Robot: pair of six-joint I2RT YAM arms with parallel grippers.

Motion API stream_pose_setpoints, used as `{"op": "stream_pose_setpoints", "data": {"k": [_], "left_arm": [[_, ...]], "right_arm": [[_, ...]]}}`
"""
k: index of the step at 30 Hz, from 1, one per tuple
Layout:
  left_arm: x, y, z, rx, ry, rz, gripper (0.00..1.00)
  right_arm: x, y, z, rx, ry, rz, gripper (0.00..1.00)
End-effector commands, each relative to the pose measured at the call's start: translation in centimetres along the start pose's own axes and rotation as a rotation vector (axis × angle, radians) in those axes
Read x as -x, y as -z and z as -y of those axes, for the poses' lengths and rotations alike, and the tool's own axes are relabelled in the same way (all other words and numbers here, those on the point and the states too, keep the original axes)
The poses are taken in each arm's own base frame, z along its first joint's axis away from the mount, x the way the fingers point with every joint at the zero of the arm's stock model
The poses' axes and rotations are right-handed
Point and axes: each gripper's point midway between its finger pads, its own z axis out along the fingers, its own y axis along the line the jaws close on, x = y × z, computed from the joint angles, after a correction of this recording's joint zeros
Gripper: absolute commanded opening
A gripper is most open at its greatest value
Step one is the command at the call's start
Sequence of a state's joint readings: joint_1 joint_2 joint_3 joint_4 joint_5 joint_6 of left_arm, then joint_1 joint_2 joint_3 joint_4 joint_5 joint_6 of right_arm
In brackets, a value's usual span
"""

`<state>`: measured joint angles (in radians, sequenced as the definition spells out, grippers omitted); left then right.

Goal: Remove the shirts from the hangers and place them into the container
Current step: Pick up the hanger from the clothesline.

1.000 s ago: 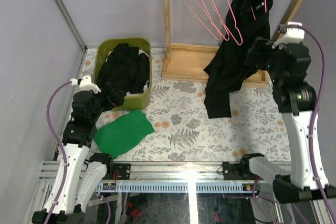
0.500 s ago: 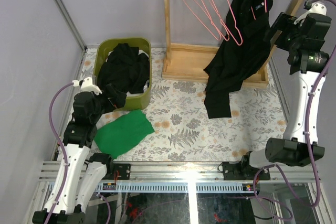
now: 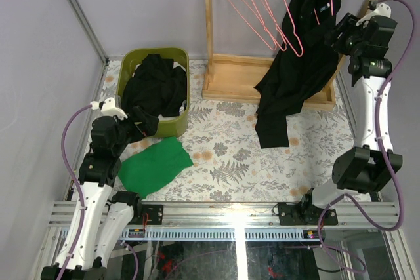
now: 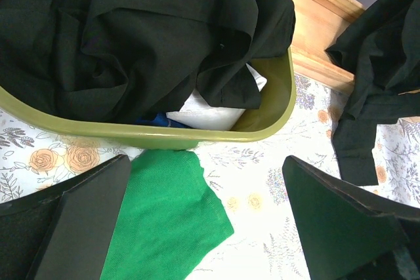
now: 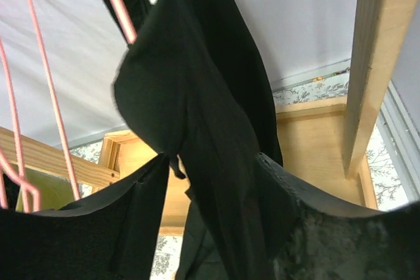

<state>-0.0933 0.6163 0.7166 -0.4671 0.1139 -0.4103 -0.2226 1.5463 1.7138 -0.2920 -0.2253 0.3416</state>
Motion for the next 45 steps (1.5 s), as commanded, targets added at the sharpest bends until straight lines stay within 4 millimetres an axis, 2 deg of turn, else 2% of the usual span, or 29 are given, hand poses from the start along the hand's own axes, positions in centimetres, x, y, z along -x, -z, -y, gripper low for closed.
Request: {"op": "stream_pose_setpoints", "data": {"k": [1, 2, 4, 7, 9, 18, 29, 33, 37, 41, 45], "left_arm": [[0.4, 0.0, 0.6, -0.037, 0.001, 0.021, 1.0], [0.3, -0.1, 0.6, -0.036, 0.001, 0.018, 1.0], [0.3, -0.1, 0.6, -0.035, 0.002, 0.014, 1.0], [0.3, -0.1, 0.7, -0.038, 0.002, 0.015, 1.0], [0.3, -0.1, 0.7, -0.04, 0.002, 0.017, 1.0], [0.3, -0.1, 0.7, -0.04, 0.004, 0.016, 1.0], [0.2, -0.1, 0.7, -0.043, 0.003, 0.015, 1.0], [0.2, -0.1, 0.7, -0.044, 0.002, 0.013, 1.0], [0.2, -0.1, 0.6, -0.039, 0.005, 0.013, 1.0], [0.2, -0.1, 0.6, -0.039, 0.005, 0.013, 1.0], [0.2, -0.1, 0.6, -0.036, 0.005, 0.015, 1.0]], "right_arm": [[1.6, -1.3, -1.1, 0.061, -0.016, 0.049, 0.58], [1.5, -1.5, -1.1, 0.066, -0.016, 0.048, 0.57], [1.4, -1.6, -1.2, 0.076, -0.014, 0.051, 0.49], [1.6, -1.6, -1.3, 0.084, -0.012, 0.069, 0.32], [1.6, -1.7, -1.4, 0.093, -0.019, 0.09, 0.29], [3.2, -1.1, -2.4, 0.131, -0.022, 0.155, 0.0], [5.6, 1.7, -4.3, 0.195, 0.059, 0.236, 0.0], [6.1, 2.1, -3.7, 0.154, 0.109, 0.253, 0.0], [6.1, 2.0, -1.7, 0.022, 0.123, 0.206, 0.0], [6.1, 2.5, -2.7, 0.064, 0.157, 0.202, 0.0], [7.0, 4.0, -3.4, 0.056, 0.2, 0.26, 0.0]]}}
